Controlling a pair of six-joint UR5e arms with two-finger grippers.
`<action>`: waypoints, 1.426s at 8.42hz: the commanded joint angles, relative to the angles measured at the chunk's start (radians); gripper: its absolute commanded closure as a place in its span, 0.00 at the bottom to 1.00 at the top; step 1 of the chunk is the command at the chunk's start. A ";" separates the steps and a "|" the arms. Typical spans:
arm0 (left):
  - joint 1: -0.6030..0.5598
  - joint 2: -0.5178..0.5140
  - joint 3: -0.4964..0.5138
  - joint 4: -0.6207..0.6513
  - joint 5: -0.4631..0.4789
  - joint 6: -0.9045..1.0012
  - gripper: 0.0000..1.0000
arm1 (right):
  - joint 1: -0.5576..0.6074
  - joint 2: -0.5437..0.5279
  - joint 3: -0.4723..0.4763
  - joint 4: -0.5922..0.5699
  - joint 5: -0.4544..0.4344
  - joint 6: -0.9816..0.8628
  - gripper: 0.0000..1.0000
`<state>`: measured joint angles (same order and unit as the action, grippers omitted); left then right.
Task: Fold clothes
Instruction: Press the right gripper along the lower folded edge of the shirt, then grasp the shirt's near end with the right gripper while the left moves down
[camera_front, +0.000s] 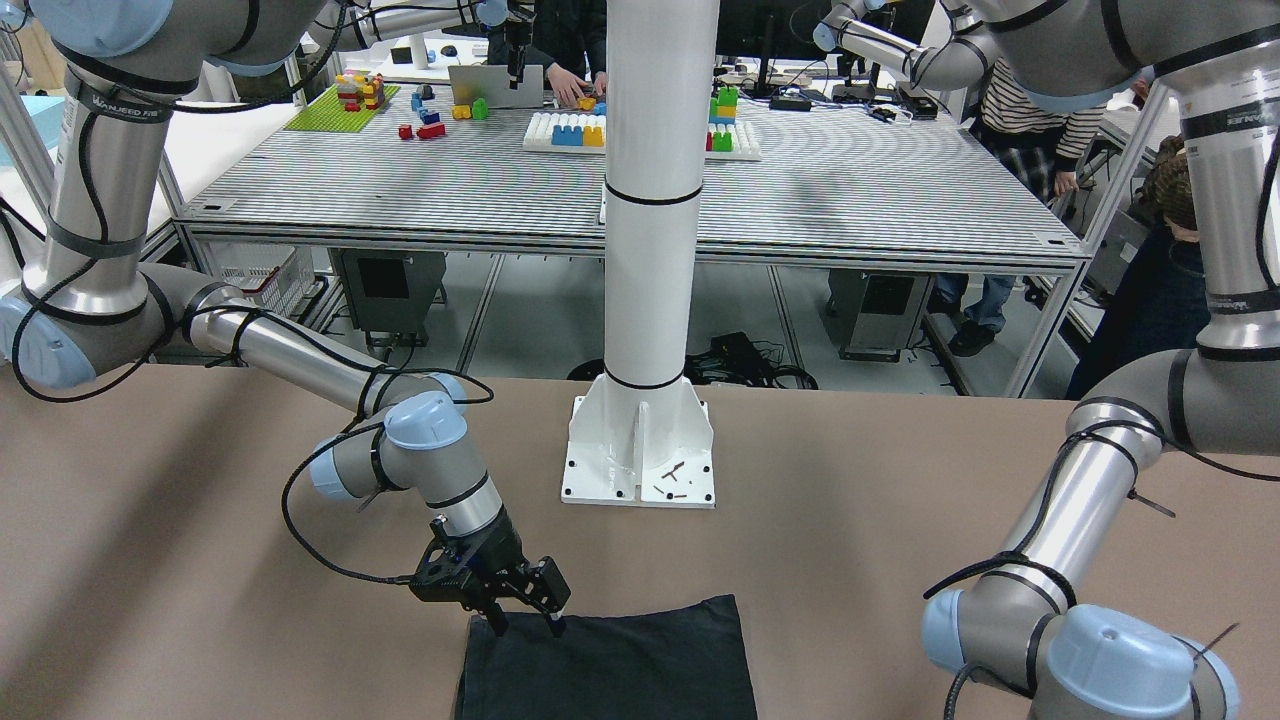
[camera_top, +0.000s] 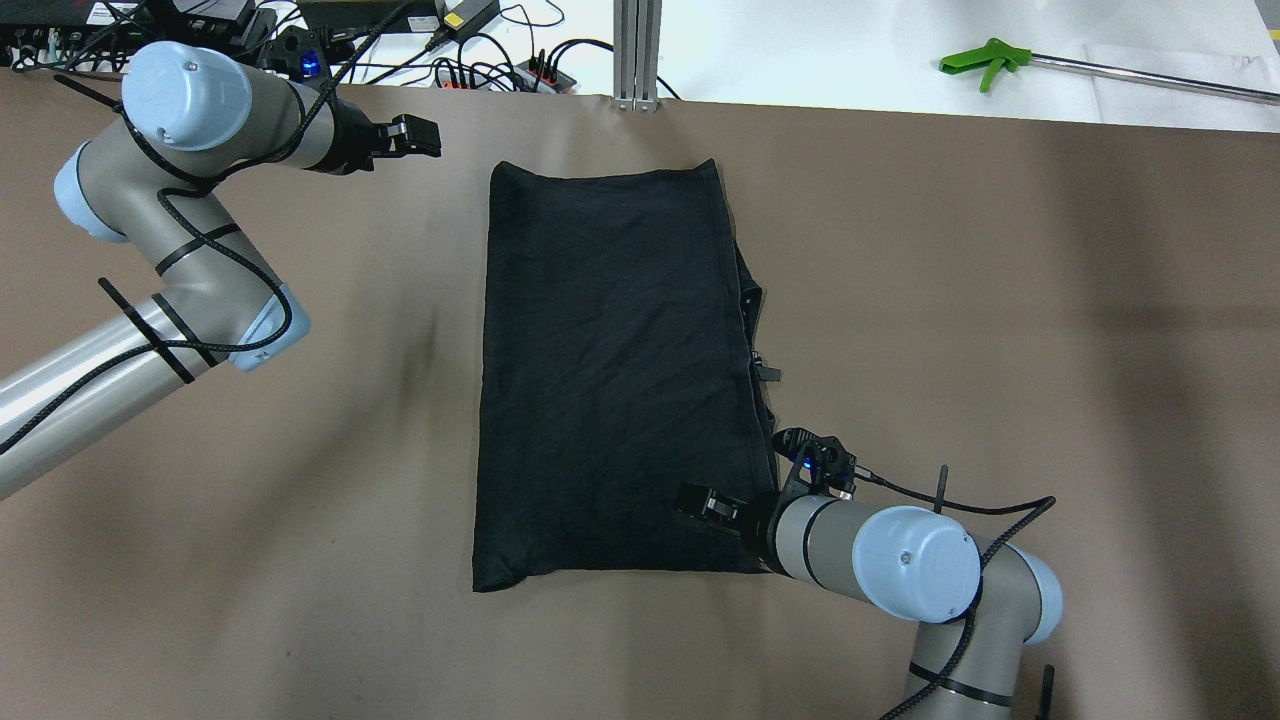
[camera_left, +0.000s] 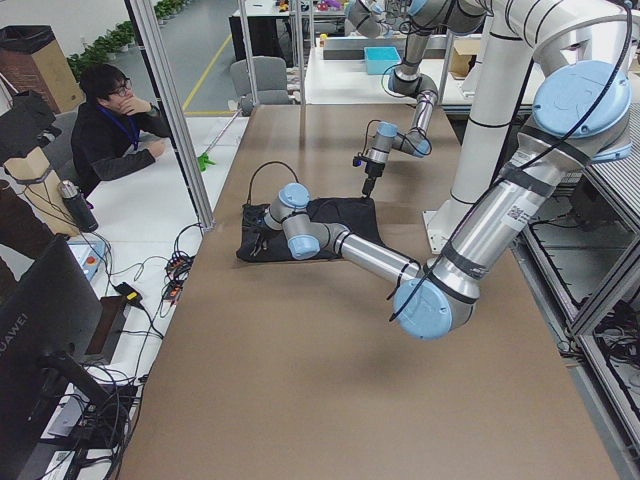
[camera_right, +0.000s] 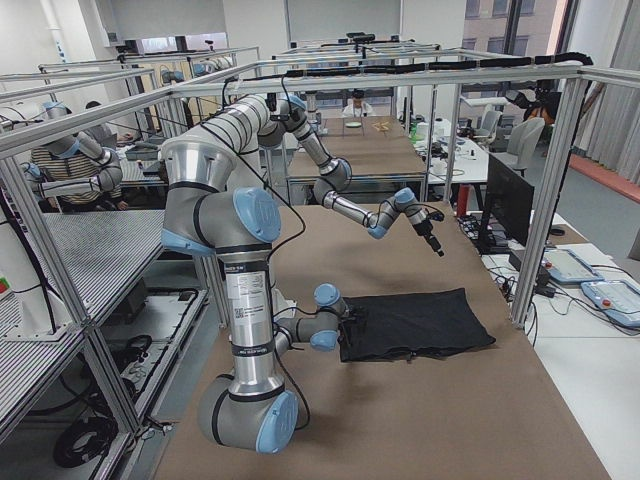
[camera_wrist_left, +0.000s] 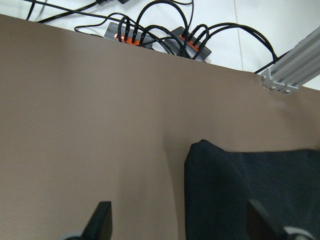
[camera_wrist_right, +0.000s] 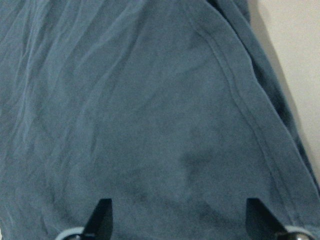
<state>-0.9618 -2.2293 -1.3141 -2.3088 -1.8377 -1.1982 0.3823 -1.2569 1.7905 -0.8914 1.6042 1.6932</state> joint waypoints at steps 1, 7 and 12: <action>0.000 0.000 0.002 0.000 0.000 0.005 0.06 | 0.004 0.033 -0.031 -0.012 -0.003 -0.009 0.06; 0.003 -0.006 0.019 0.000 0.000 0.011 0.06 | 0.006 0.043 -0.089 -0.012 -0.047 -0.014 0.06; 0.005 -0.018 0.029 0.000 0.040 0.009 0.06 | 0.000 0.149 -0.174 -0.012 -0.046 0.026 0.78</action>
<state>-0.9587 -2.2454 -1.2863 -2.3081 -1.8116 -1.1872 0.3828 -1.1405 1.6231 -0.8981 1.5571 1.6940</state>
